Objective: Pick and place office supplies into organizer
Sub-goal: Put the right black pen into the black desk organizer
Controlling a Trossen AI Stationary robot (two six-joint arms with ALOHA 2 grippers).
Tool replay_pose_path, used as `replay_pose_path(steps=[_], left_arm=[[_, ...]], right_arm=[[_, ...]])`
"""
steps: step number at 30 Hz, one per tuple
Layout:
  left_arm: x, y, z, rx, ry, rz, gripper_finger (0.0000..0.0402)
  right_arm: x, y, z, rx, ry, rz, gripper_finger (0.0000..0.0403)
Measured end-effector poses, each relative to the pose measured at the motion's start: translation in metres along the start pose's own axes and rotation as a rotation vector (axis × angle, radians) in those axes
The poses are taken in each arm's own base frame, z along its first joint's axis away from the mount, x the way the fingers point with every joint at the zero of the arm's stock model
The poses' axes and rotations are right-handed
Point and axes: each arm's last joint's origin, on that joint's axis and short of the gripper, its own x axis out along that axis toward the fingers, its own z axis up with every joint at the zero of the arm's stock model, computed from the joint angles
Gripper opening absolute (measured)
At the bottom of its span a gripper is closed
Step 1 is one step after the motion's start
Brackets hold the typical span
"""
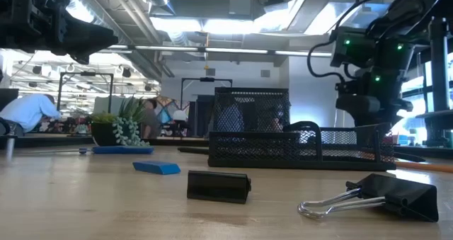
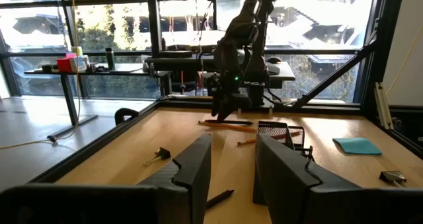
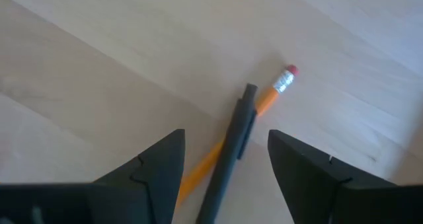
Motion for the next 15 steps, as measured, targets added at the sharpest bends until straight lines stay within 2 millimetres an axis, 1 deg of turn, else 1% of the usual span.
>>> replay_pose_path(steps=[15], left_arm=[[0.0, 0.0, 0.0, 0.0, 0.0, 0.0, 0.0111]], right_arm=[[0.017, 0.004, 0.001, -0.001, 0.037, -0.038, 0.022]])
